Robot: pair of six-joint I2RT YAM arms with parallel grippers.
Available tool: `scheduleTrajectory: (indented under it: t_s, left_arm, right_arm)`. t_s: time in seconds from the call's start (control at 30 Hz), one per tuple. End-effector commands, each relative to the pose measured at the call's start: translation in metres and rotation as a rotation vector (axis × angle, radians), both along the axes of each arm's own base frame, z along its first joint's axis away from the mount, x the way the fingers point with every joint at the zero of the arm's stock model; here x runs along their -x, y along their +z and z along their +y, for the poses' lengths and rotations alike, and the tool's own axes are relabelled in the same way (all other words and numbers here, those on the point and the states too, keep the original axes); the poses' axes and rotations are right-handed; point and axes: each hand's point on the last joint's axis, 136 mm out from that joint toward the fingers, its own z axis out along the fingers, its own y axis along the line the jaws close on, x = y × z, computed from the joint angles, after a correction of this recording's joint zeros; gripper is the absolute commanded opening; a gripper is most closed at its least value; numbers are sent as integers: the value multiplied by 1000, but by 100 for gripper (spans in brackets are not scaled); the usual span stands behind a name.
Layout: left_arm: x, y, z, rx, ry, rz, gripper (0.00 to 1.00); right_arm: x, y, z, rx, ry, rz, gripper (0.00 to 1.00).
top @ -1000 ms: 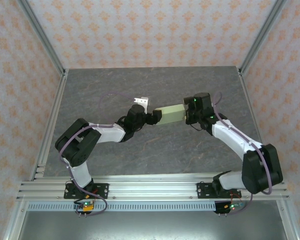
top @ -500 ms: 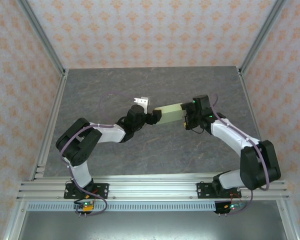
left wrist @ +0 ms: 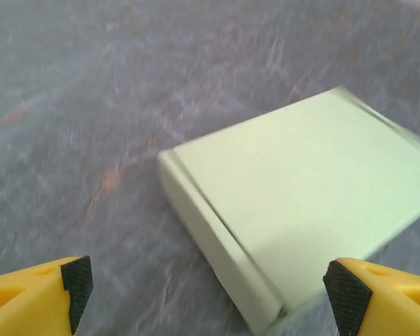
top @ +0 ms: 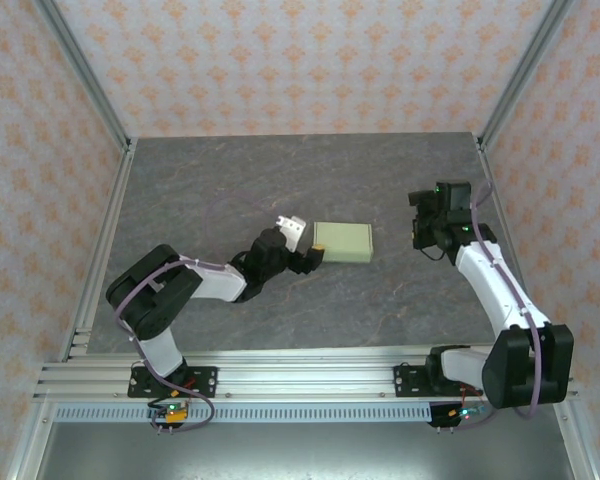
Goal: Fold the paper box
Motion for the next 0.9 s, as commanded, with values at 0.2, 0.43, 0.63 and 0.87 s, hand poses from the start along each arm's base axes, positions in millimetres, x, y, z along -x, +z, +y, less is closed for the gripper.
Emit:
scheduleTrajectory:
  t_s: [0.2, 0.43, 0.63, 0.87]
  left_arm:
    - [-8, 66, 38, 46, 135, -20, 94]
    - [-32, 53, 43, 280, 160, 332, 93]
    - [-40, 56, 123, 100, 502, 250, 97]
    - [-19, 75, 240, -91, 925, 108, 99]
  right_arm:
    - [1, 0, 13, 172, 314, -97, 79]
    - [17, -67, 68, 211, 727, 31, 76]
    - [24, -105, 105, 215, 889, 40, 73]
    - [-8, -120, 129, 475, 1166, -121, 71]
